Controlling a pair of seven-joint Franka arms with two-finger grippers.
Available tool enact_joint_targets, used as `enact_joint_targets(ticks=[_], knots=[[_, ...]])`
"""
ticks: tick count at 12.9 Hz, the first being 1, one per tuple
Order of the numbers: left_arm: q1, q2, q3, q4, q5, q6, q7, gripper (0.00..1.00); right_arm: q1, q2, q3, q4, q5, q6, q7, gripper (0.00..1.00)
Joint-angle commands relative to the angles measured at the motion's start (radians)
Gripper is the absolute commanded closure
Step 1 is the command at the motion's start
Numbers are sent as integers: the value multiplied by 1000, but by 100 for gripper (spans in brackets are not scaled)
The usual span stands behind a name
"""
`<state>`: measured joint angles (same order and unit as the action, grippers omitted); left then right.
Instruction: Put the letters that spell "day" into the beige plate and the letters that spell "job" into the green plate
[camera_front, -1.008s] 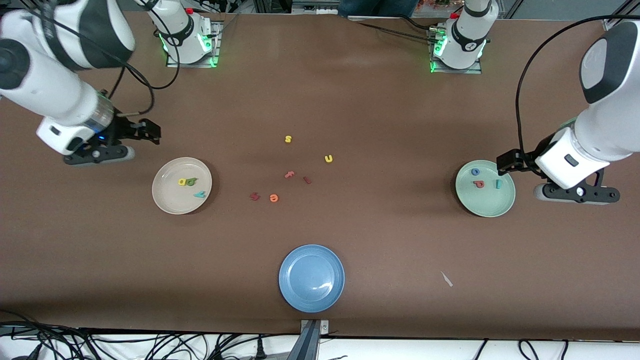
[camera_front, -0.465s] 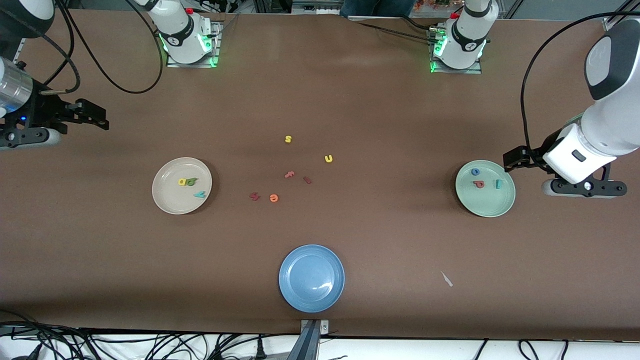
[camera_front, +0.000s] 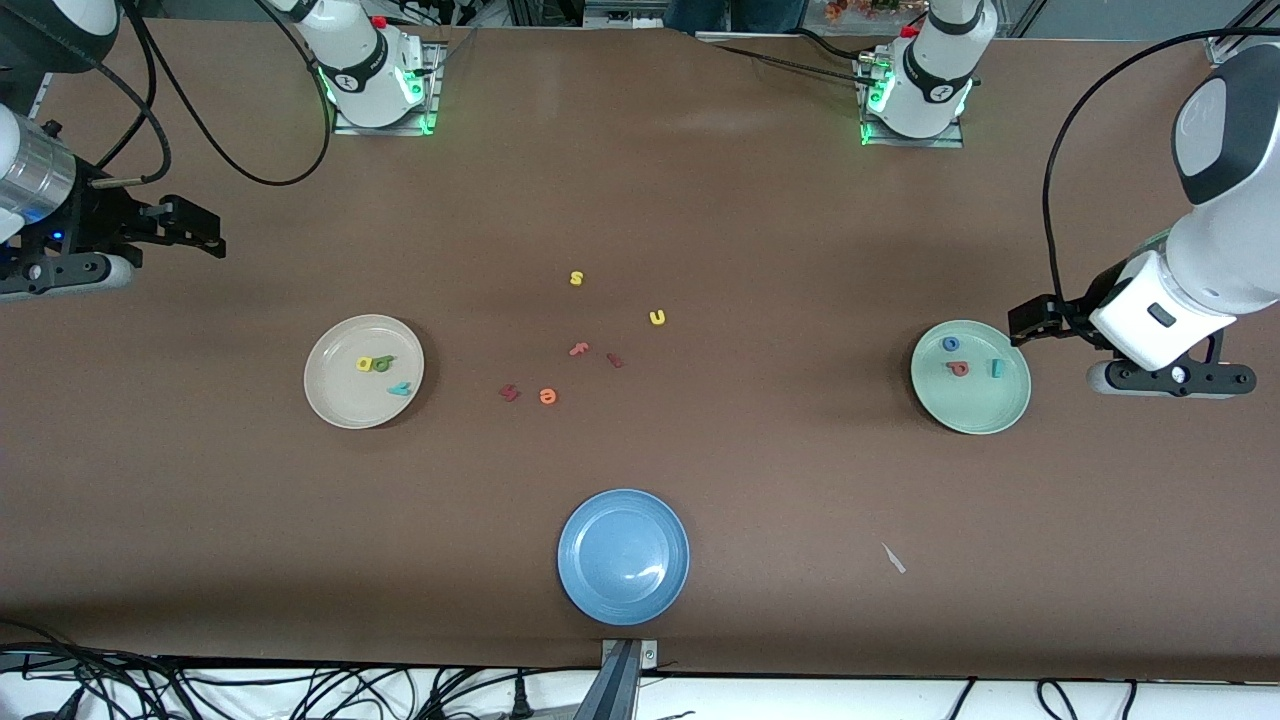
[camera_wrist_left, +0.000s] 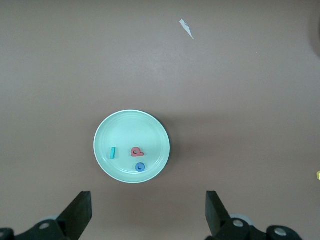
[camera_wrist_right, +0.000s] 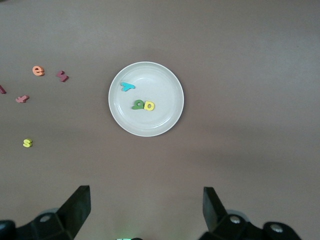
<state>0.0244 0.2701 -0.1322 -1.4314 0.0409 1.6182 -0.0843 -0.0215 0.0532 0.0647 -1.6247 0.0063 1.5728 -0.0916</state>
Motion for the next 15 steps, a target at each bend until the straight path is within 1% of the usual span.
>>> enact_joint_targets(ticks=[1, 15], knots=[[3, -5, 3, 3, -32, 6, 29, 0, 6, -7, 7, 22, 18, -25, 0, 1], [5, 3, 2, 3, -32, 6, 37, 0, 17, -1, 7, 31, 8, -26, -13, 0]])
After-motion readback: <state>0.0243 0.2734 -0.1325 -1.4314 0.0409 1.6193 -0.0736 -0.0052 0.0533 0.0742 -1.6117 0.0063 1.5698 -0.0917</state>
